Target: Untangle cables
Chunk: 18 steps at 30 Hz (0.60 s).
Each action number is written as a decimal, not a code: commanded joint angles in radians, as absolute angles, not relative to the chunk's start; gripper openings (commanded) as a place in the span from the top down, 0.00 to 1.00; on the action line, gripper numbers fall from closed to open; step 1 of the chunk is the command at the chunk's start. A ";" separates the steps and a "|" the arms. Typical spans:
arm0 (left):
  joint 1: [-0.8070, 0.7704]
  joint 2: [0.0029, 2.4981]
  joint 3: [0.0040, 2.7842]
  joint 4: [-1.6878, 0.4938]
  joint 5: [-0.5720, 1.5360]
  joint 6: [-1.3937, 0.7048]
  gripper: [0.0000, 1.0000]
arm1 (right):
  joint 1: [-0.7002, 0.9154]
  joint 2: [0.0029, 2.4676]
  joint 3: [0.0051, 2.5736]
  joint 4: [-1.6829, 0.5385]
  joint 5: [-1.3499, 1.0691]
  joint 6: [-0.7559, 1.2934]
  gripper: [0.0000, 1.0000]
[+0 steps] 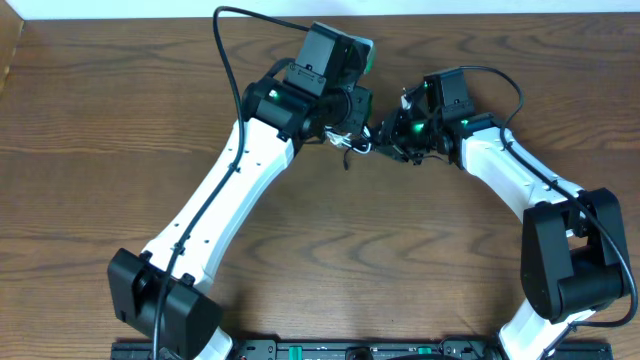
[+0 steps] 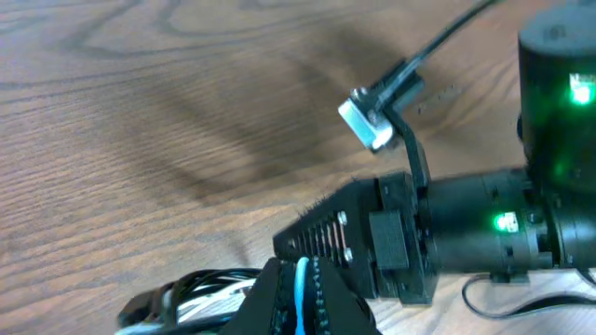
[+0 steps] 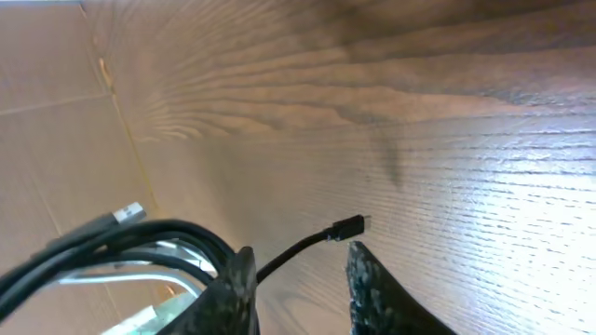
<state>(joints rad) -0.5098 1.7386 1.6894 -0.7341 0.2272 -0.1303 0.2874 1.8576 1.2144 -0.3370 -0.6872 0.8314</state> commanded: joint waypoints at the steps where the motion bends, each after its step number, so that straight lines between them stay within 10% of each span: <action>1: -0.480 1.702 1.700 -0.717 0.228 -0.195 0.93 | 0.295 1.865 1.229 -0.352 -0.714 0.733 0.73; 12: -0.402 1.620 1.700 -0.778 0.417 -0.223 0.92 | 0.236 1.860 1.230 -0.210 -1.001 0.297 0.21; 18: -0.343 1.621 1.700 -0.886 0.530 -0.222 0.93 | 0.161 1.834 1.231 -0.183 -1.073 0.152 0.15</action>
